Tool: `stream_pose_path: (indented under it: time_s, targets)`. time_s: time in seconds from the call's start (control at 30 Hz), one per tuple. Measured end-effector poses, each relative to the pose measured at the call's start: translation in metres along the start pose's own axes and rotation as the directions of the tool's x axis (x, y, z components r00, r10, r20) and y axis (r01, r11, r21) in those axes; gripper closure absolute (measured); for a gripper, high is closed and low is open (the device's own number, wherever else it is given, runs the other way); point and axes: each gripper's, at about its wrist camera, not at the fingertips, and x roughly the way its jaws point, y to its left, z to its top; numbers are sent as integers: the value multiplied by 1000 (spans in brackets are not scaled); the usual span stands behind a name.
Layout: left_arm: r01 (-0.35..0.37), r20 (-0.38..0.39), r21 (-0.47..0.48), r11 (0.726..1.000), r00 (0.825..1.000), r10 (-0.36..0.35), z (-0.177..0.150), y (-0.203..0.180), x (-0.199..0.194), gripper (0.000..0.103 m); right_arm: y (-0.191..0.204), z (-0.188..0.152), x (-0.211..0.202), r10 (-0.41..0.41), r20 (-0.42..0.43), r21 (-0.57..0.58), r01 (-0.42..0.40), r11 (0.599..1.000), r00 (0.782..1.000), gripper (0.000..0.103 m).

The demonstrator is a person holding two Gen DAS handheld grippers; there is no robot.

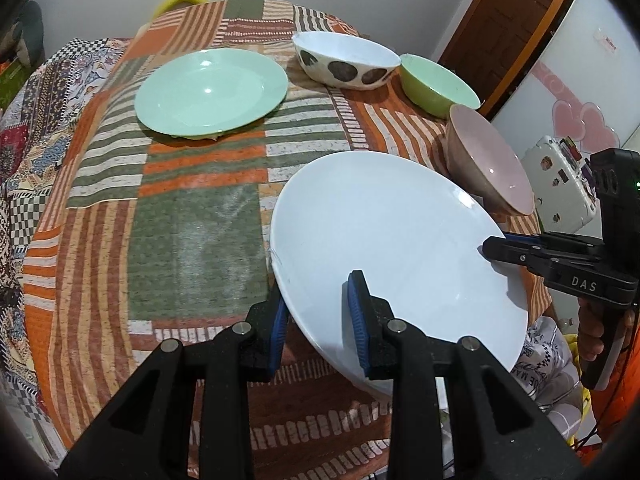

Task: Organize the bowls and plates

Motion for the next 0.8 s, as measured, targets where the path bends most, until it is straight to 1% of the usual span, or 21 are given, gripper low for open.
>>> stream_pose_path:
  time_s: [0.3,0.5,0.67,0.8]
  targets:
    - [0,-21,-7,1000,1000,0,3,2,12,72,-2,-3,-3,-7,3,0,7,1000,1000,82]
    - [1,-31,-5,1000,1000,-1,4,1,18,70,-5,0,-1,2,5,18,-2,1000,1000,82]
    - [-13,-41,-3,1000,999,13,5,-1,22,69,-2,0,-2,-7,3,12,7,1000,1000,82]
    - [-46,-40,33,998,998,47,3,-6,22,68,0,0,-3,-18,-1,-2,18,1000,1000,82]
